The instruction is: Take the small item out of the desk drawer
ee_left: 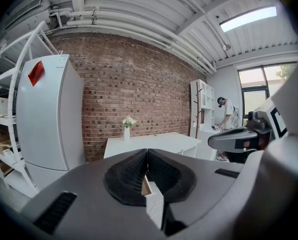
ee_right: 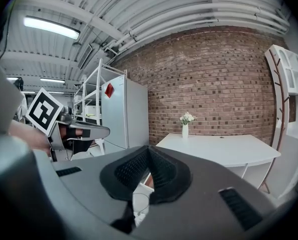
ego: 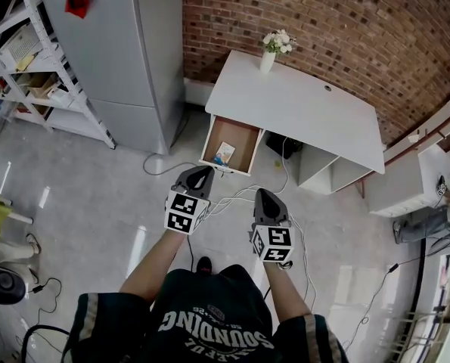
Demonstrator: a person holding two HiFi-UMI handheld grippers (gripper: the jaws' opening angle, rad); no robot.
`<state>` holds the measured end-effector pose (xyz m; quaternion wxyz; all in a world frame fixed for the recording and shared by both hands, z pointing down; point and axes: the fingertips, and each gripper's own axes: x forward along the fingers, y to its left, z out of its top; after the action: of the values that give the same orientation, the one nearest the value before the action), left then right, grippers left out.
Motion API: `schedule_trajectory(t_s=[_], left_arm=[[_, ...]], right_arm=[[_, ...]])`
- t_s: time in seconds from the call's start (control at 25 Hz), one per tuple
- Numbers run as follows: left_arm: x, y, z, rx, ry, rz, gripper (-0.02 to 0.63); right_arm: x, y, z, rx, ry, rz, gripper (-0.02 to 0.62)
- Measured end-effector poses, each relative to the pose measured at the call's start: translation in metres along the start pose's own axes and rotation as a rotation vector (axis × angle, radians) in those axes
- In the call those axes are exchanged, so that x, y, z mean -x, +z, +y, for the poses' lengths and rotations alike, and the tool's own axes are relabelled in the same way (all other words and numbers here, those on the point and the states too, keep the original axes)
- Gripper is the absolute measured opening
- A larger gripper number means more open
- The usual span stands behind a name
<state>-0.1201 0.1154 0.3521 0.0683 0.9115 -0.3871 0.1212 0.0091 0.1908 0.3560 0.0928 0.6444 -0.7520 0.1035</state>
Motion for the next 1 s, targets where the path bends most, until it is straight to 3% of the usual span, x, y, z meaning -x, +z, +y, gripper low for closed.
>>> schedule_trajectory(t_s=[0.48, 1.0], left_arm=[[-0.032, -0.003, 0.005, 0.003, -0.038, 0.013, 0.017], [-0.1, 0.003, 0.026, 0.002, -0.013, 0.036, 0.017]], right_arm=[[-0.019, -0.003, -0.016, -0.023, -0.037, 0.007, 0.023], [-0.084, 0.004, -0.057, -0.036, -0.005, 0.008, 0.023]])
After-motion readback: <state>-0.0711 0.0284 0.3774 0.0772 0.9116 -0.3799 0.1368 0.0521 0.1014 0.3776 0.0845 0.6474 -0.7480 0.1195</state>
